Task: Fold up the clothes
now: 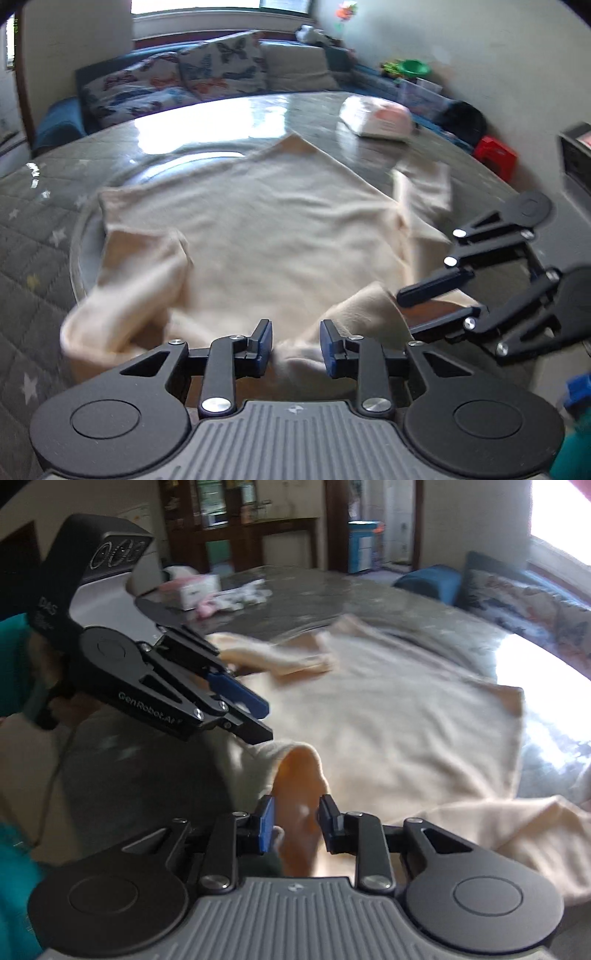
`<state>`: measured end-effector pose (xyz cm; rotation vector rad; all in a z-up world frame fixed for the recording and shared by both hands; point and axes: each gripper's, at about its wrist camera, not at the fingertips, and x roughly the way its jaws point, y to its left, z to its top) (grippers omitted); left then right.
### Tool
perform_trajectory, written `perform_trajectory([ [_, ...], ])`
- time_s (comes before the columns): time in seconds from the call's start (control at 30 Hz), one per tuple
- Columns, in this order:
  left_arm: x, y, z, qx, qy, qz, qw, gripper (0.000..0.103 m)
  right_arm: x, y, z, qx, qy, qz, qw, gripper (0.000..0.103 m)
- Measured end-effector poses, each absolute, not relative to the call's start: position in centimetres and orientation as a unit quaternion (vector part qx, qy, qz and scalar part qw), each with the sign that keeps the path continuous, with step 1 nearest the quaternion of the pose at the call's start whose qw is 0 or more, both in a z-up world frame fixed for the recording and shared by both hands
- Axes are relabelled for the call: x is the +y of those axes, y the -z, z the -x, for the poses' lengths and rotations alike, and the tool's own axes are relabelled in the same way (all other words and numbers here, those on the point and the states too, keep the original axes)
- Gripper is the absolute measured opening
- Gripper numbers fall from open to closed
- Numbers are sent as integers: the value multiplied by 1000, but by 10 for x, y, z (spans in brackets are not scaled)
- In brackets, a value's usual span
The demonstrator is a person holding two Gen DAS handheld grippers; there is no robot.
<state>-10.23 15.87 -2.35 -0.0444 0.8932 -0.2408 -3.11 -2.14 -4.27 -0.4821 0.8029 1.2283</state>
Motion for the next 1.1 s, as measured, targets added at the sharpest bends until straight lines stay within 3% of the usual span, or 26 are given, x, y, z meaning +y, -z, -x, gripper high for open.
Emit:
perform_trajectory([
  [0.3, 156, 11, 158, 428, 131, -20, 894, 33, -46, 23, 64, 349, -595, 204, 695, 30],
  [0.5, 155, -5, 130, 390, 98, 3, 916, 33, -45, 25, 38, 335, -529, 184, 758, 31],
  [0.83, 117, 41, 96, 397, 112, 12, 911, 33, -64, 41, 62, 363, -564, 199, 714, 30],
  [1.1, 110, 32, 93, 393, 127, 3, 911, 34, -126, 16, -3, 375, -429, 135, 810, 30],
])
